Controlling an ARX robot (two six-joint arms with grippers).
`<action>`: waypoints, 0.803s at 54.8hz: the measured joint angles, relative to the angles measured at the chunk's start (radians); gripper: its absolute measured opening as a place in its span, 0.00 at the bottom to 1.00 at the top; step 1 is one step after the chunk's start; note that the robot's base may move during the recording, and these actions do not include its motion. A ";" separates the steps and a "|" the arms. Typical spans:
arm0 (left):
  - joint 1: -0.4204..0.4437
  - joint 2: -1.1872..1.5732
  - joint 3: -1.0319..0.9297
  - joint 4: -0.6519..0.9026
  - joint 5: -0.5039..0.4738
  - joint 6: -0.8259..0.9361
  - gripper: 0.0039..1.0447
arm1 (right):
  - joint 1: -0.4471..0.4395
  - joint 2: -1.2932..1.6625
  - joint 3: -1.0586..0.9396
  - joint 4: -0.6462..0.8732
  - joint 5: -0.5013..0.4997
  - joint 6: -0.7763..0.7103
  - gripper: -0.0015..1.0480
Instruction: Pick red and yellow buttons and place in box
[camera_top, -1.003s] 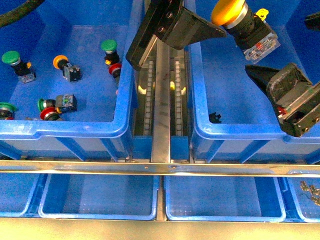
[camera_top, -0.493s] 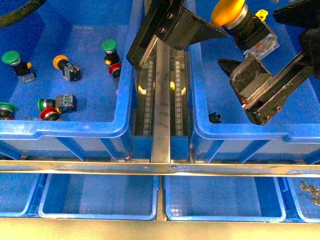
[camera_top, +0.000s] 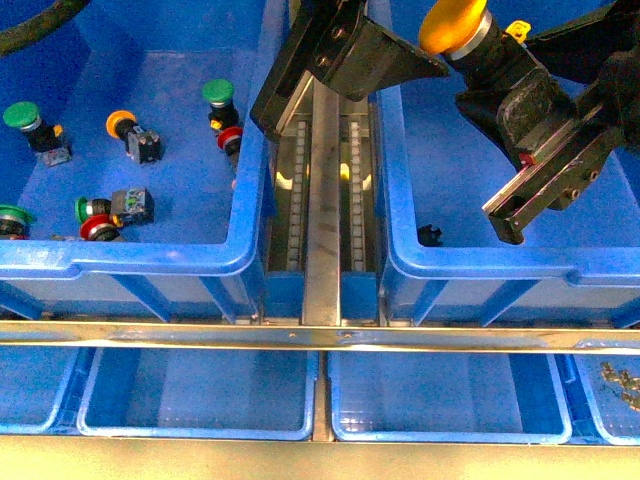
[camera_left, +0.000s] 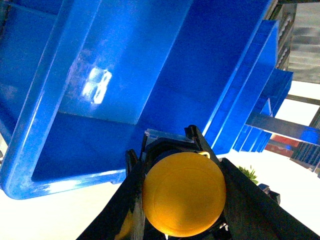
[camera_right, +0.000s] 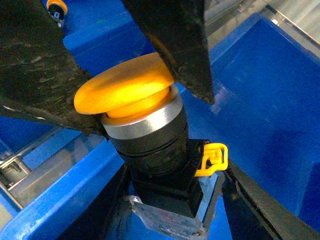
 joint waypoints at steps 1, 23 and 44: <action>0.000 0.000 0.000 0.000 0.000 0.000 0.33 | -0.001 0.000 0.000 -0.001 -0.002 0.000 0.41; 0.020 0.000 -0.005 -0.006 -0.007 0.035 0.64 | -0.023 0.004 0.002 -0.019 -0.019 0.000 0.40; 0.092 -0.042 -0.066 -0.043 -0.035 0.064 0.93 | -0.043 0.038 -0.003 -0.027 -0.024 -0.005 0.40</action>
